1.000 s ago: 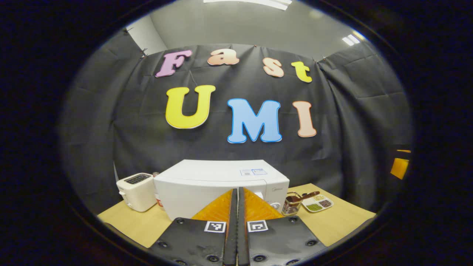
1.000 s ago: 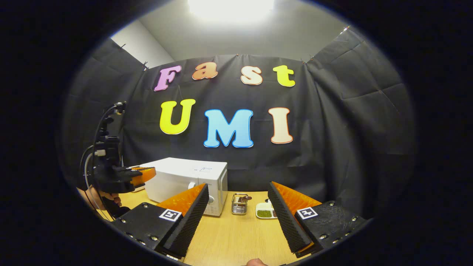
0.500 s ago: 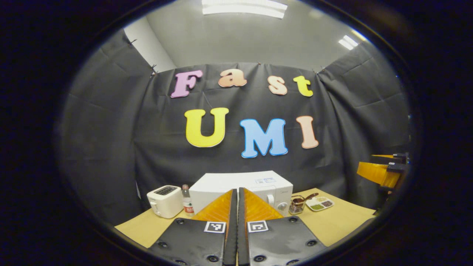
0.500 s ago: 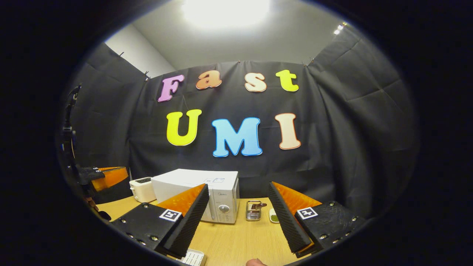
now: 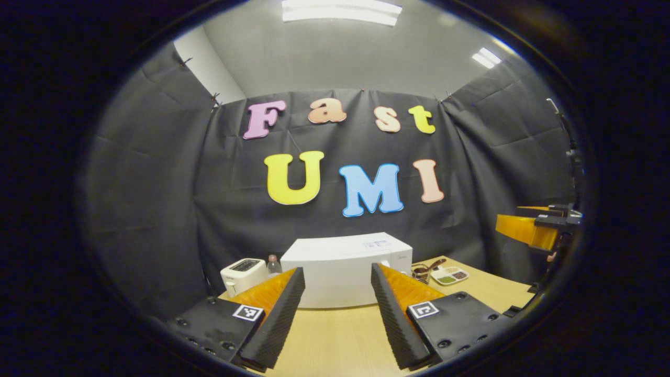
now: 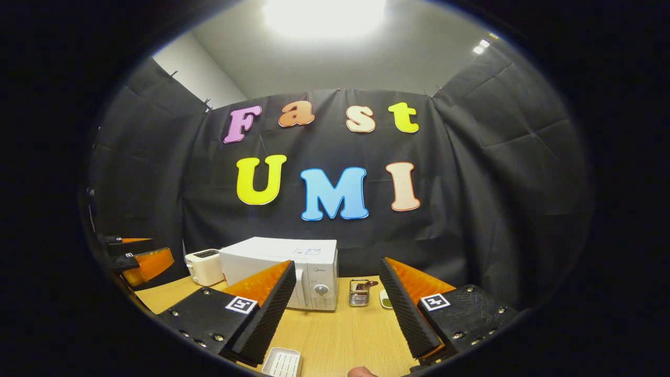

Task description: Open the microwave oven with the left hand, put the food in, and close the microwave oven.

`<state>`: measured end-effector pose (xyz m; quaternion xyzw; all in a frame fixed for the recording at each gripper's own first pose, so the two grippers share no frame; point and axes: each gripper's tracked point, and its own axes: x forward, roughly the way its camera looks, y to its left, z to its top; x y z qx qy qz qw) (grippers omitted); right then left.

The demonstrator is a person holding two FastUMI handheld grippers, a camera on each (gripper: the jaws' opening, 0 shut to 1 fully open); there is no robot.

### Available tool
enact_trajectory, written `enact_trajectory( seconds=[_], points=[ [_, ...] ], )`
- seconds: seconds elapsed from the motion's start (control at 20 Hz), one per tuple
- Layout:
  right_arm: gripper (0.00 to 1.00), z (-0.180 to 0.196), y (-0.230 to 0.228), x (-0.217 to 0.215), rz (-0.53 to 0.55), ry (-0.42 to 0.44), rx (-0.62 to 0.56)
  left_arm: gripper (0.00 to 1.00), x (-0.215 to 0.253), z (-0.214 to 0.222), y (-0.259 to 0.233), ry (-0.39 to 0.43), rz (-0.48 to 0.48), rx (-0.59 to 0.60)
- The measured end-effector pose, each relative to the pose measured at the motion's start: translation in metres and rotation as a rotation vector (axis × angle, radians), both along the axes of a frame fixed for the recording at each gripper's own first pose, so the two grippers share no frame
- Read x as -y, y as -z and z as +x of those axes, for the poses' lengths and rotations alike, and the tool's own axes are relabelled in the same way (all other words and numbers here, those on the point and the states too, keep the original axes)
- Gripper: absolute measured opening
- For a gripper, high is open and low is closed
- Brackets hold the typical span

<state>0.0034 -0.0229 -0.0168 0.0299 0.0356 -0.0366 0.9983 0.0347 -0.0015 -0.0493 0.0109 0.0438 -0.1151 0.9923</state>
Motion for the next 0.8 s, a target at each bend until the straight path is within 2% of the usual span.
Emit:
enact_trajectory(
  seconds=[0.05,0.1,0.3,0.35,0.4,0.45,0.55,0.65,0.7,0.8],
  points=[
    [0.97,-0.003,-0.002,-0.003,0.006,-0.002,0.010,0.87,-0.007,-0.001,-0.006,-0.013,-0.002,0.011],
    [0.97,-0.005,-0.004,-0.006,0.010,-0.005,0.016,0.99,-0.015,-0.002,-0.011,-0.033,-0.003,0.026],
    [0.98,-0.008,-0.010,-0.015,0.012,0.000,0.029,0.96,-0.029,-0.018,-0.020,-0.062,-0.001,0.063],
    [0.97,-0.008,-0.011,-0.020,0.001,-0.009,0.027,0.93,-0.034,-0.020,-0.018,-0.071,-0.003,0.065],
    [0.97,-0.007,-0.012,-0.020,-0.017,-0.007,0.028,1.00,-0.036,-0.022,-0.017,-0.075,-0.012,0.062],
    [0.98,-0.005,-0.014,-0.019,-0.031,-0.004,0.035,1.00,-0.038,-0.024,-0.017,-0.074,-0.022,0.058],
    [0.97,-0.004,-0.019,-0.023,-0.033,-0.001,0.055,0.93,-0.047,-0.027,-0.019,-0.086,-0.022,0.062],
    [0.97,-0.006,-0.019,-0.028,-0.031,-0.003,0.061,1.00,-0.058,-0.029,-0.025,-0.103,-0.002,0.086],
    [0.97,-0.006,-0.018,-0.030,-0.028,-0.006,0.057,0.97,-0.061,-0.030,-0.028,-0.109,0.005,0.098],
    [0.97,-0.008,-0.019,-0.033,-0.017,-0.013,0.050,0.97,-0.066,-0.031,-0.031,-0.119,0.004,0.110]
  ],
)
